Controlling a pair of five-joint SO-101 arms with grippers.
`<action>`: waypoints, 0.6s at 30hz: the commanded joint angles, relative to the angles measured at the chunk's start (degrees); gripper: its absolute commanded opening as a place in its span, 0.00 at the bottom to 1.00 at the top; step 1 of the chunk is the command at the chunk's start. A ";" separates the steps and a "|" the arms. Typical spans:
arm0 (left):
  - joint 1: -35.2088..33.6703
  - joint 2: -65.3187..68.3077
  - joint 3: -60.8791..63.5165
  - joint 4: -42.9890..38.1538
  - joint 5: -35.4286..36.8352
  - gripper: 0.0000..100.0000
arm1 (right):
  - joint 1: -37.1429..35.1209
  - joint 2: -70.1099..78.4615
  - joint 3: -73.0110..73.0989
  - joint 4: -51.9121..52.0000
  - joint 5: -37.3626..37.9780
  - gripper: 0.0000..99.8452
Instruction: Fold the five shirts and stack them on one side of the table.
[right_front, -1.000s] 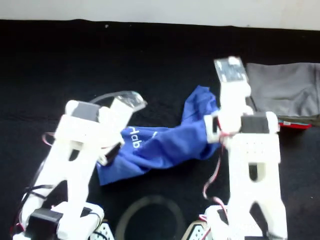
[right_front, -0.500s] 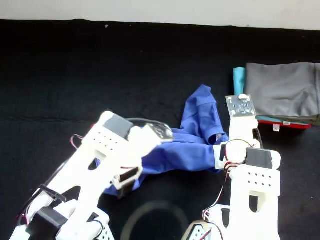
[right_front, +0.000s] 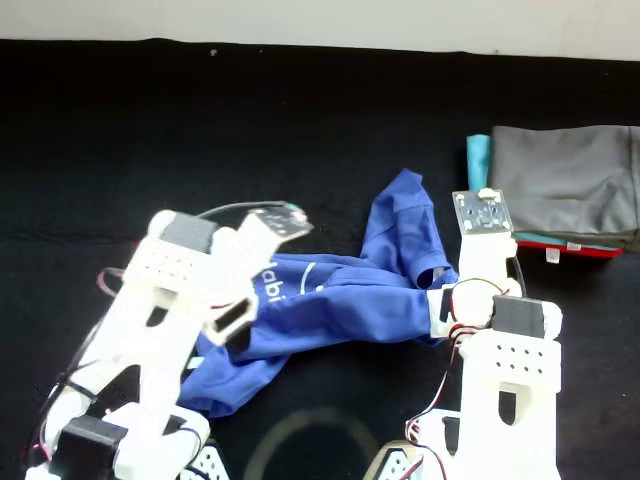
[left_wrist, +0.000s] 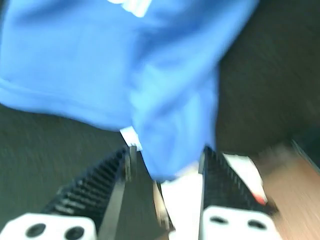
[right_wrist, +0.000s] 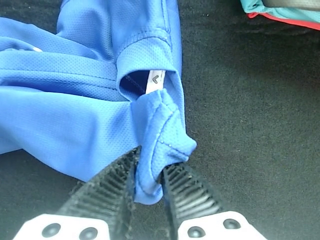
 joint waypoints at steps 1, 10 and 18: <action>-5.67 -1.36 6.73 -7.38 -3.78 0.21 | 0.57 -1.36 -0.48 -0.75 0.44 0.01; -6.11 -1.36 12.88 -6.33 -6.59 0.21 | 0.40 -1.36 -0.48 -0.75 0.44 0.01; 8.66 -1.36 17.98 -8.35 -6.15 0.19 | 0.40 -1.45 -0.04 -0.75 0.09 0.01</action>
